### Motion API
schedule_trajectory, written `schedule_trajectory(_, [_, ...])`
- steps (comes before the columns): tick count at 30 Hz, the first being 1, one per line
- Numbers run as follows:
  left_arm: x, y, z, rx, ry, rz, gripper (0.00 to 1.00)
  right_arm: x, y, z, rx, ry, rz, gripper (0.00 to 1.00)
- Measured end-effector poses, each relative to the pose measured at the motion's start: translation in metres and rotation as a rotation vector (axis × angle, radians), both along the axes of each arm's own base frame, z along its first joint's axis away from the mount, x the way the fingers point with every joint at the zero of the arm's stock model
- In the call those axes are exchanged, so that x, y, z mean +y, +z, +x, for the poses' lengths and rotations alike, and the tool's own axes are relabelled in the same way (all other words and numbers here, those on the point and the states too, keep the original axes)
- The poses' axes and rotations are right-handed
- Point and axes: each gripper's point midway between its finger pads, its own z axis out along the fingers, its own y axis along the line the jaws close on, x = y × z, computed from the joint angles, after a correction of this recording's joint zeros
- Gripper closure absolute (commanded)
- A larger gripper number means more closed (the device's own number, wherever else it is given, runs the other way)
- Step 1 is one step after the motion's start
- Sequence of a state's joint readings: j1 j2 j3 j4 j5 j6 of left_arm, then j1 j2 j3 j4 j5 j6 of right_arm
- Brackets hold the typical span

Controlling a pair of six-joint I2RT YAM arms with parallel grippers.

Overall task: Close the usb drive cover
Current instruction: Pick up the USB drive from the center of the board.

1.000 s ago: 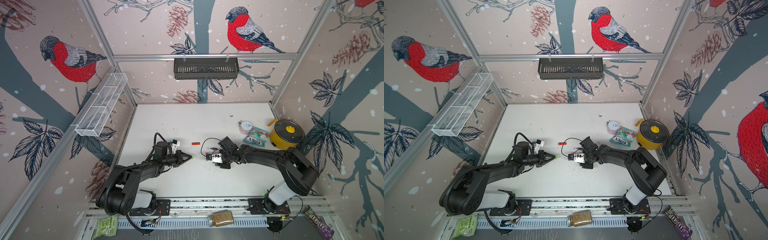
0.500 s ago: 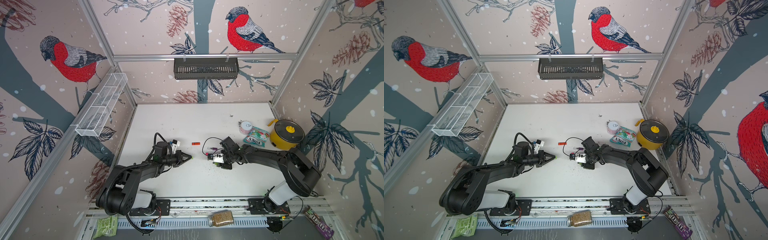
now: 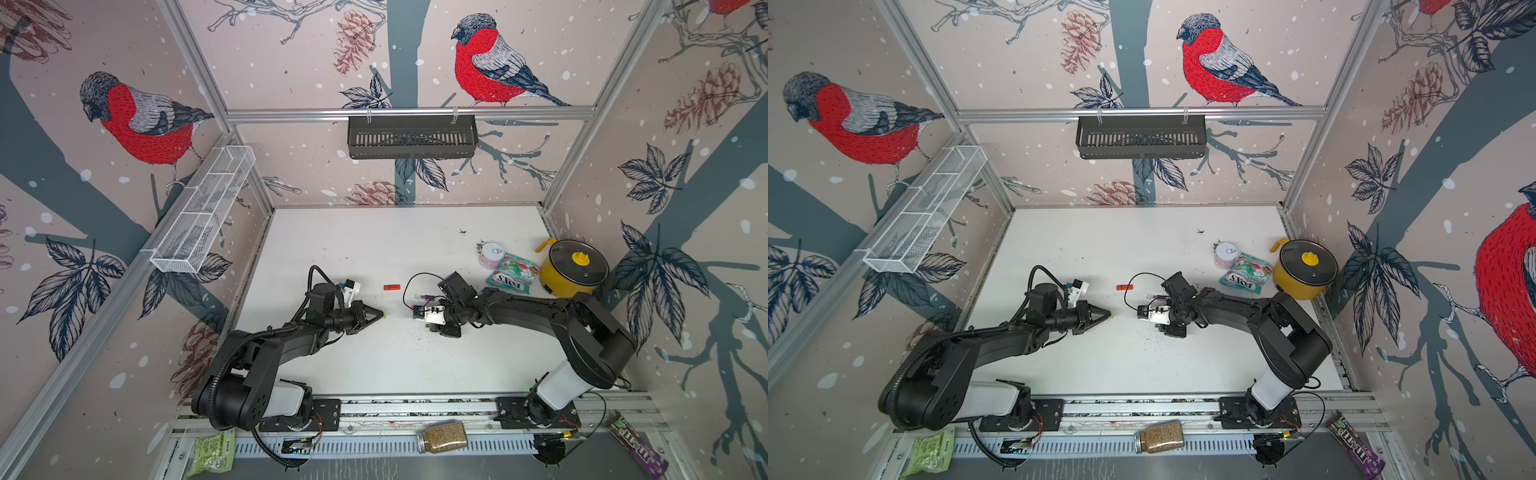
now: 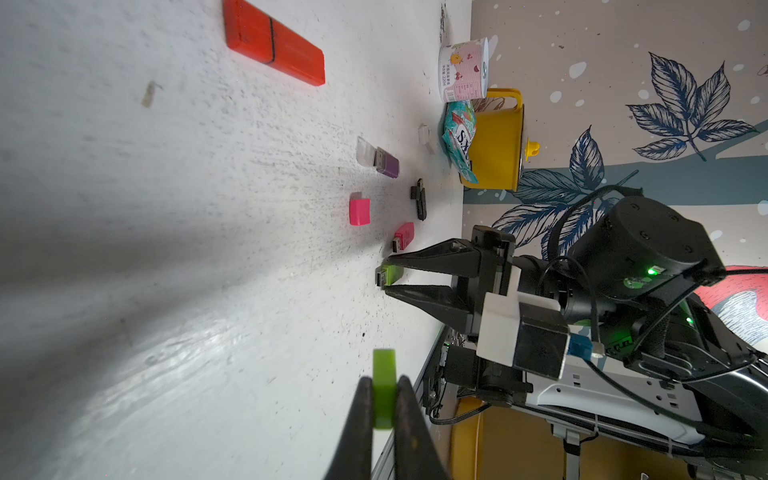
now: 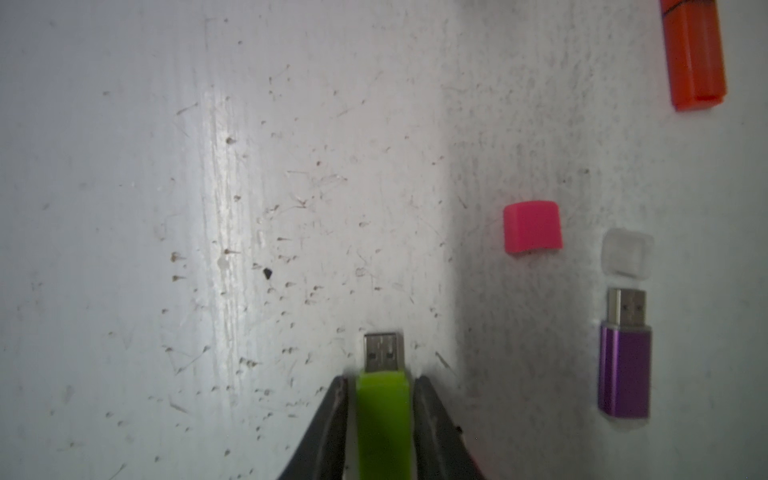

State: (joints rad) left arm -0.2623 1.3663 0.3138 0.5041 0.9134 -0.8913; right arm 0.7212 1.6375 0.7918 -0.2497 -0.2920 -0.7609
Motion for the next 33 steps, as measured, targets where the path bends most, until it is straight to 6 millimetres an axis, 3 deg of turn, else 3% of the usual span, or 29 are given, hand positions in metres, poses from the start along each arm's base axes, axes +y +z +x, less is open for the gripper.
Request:
schedule_trajectory(6, [0.000,0.000,0.000,-0.001,0.000,-0.001,0.95,0.003,-0.002,0.001,0.007,-0.001,0.001,0.74])
schedule_trajectory(9, [0.000,0.001,0.000,-0.005,0.000,-0.002,0.96,0.003,-0.001,0.003,0.001,-0.006,0.003,0.66])
schedule_trajectory(12, [0.000,0.003,0.000,-0.009,0.000,-0.003,0.95,0.003,0.002,0.006,-0.004,-0.031,0.013,0.65])
schedule_trajectory(33, [0.000,0.000,-0.001,0.001,-0.002,-0.001,0.96,-0.011,0.000,0.001,0.015,-0.057,0.016,0.71])
